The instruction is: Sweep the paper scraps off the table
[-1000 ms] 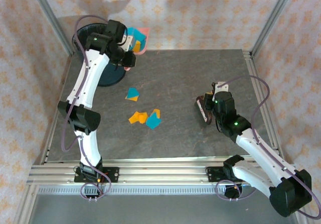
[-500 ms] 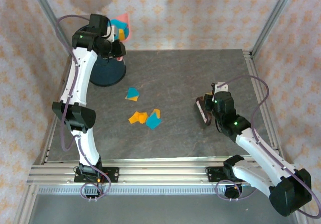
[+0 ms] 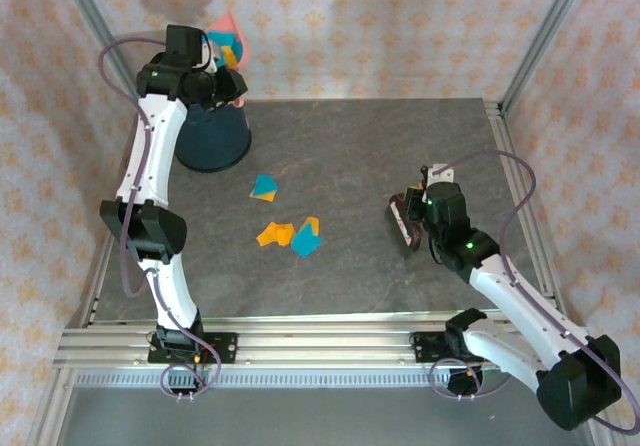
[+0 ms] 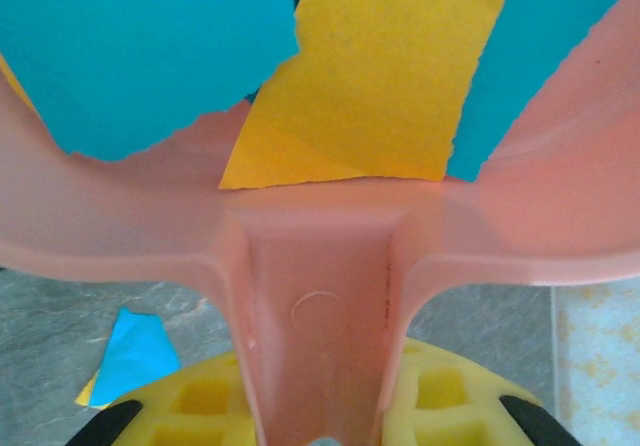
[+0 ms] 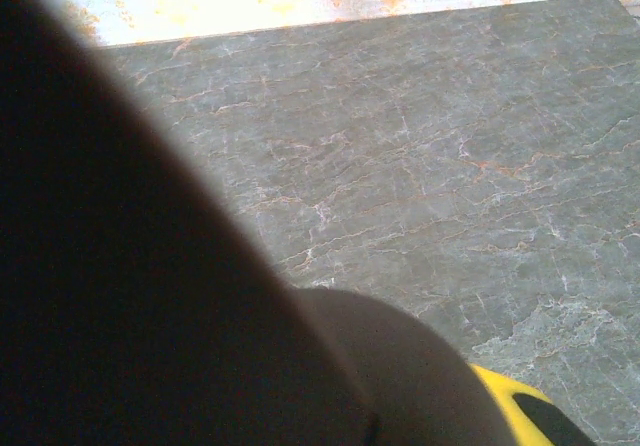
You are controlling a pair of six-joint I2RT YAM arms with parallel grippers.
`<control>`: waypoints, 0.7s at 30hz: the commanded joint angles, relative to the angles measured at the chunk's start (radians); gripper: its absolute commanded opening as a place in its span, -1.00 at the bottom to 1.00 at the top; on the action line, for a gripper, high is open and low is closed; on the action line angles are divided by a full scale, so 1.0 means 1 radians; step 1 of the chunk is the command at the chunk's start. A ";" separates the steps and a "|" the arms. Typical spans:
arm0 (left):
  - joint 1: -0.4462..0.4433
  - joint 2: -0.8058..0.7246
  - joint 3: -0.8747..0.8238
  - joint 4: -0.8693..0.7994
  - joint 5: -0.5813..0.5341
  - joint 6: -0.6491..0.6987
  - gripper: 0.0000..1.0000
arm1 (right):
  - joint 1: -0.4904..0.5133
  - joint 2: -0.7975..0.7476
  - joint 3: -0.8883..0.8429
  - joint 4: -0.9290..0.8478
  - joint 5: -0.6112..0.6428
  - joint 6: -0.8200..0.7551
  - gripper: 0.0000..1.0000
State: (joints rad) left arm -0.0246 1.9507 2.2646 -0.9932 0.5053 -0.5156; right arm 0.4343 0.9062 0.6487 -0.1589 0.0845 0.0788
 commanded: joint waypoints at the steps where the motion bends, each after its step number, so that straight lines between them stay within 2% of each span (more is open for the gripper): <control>1: 0.017 -0.024 -0.045 0.108 0.053 -0.099 -1.00 | 0.003 -0.006 0.029 0.015 -0.003 0.019 -1.00; 14: 0.027 -0.072 -0.182 0.389 0.137 -0.357 -1.00 | 0.003 -0.006 0.027 0.010 -0.004 0.019 -1.00; 21: 0.031 -0.087 -0.239 0.513 0.148 -0.466 -1.00 | 0.003 -0.004 0.026 0.012 -0.002 0.019 -1.00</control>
State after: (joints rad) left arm -0.0055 1.9266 2.0453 -0.5983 0.6266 -0.9039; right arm 0.4343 0.9062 0.6487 -0.1616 0.0807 0.0795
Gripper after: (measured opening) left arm 0.230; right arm 0.259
